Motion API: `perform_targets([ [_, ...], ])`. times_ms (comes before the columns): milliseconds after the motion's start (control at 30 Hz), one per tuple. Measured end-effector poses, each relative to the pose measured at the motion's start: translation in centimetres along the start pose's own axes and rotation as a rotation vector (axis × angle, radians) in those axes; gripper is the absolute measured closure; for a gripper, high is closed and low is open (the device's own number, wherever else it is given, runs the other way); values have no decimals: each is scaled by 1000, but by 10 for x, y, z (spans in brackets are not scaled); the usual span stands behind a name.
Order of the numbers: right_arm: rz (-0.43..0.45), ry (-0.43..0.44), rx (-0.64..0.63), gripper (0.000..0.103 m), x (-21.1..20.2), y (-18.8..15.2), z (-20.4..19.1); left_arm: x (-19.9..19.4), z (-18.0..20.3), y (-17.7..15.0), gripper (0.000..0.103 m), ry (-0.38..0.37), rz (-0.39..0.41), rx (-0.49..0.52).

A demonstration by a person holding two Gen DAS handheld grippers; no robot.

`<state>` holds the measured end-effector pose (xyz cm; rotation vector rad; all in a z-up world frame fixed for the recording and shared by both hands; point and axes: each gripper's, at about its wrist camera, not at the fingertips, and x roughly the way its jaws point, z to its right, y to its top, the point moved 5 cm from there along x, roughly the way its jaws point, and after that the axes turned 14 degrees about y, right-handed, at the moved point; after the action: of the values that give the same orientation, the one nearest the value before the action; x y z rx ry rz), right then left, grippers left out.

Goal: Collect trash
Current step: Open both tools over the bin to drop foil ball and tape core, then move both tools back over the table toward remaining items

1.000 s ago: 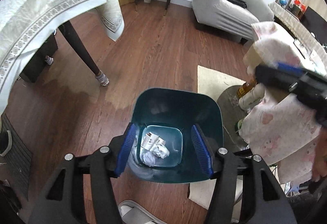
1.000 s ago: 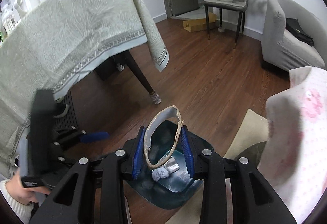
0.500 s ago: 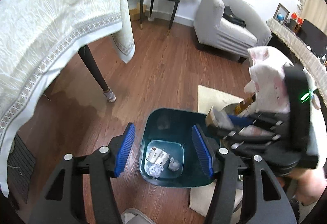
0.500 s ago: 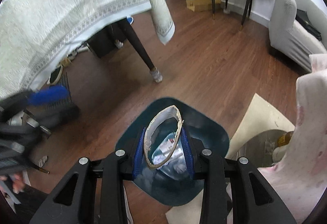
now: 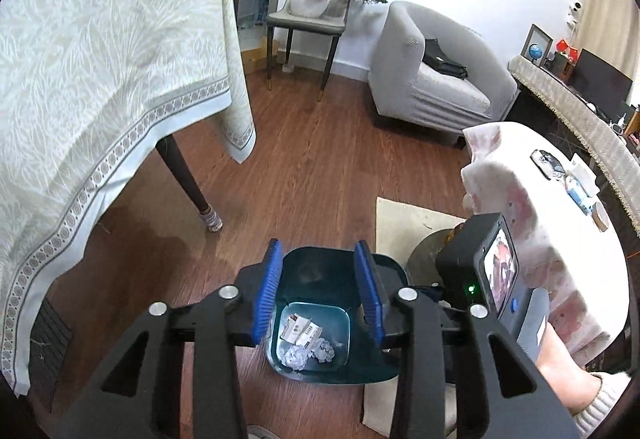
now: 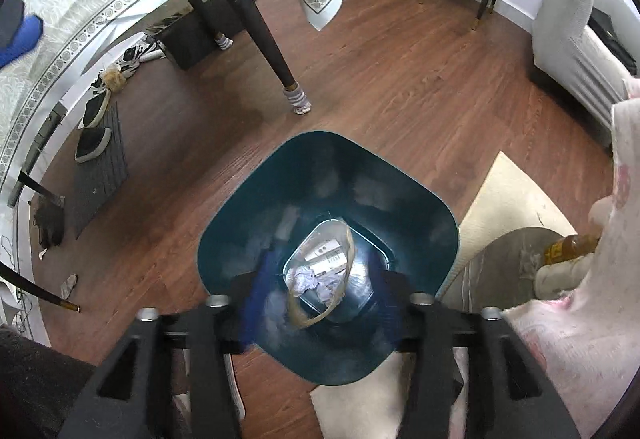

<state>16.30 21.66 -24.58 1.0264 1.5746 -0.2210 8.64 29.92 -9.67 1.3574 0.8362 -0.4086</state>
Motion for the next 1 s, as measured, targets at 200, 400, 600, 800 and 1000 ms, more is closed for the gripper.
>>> perform_targets([
  [200, 19, 6, 0, 44, -15, -1, 3, -3, 3, 7, 64, -5, 11, -15],
  [400, 49, 40, -10, 44, -35, -4, 1, -10, 20, 17, 64, -20, 36, -12],
  [600, 126, 66, -54, 54, -74, -2, -5, -23, 38, 27, 64, -7, 81, 7],
  [800, 222, 57, -80, 59, -126, 1, -5, -39, 54, 41, 63, -21, 129, 0],
  [1000, 286, 31, -73, 59, -165, -5, 8, -46, 78, 48, 60, -44, 153, 14],
])
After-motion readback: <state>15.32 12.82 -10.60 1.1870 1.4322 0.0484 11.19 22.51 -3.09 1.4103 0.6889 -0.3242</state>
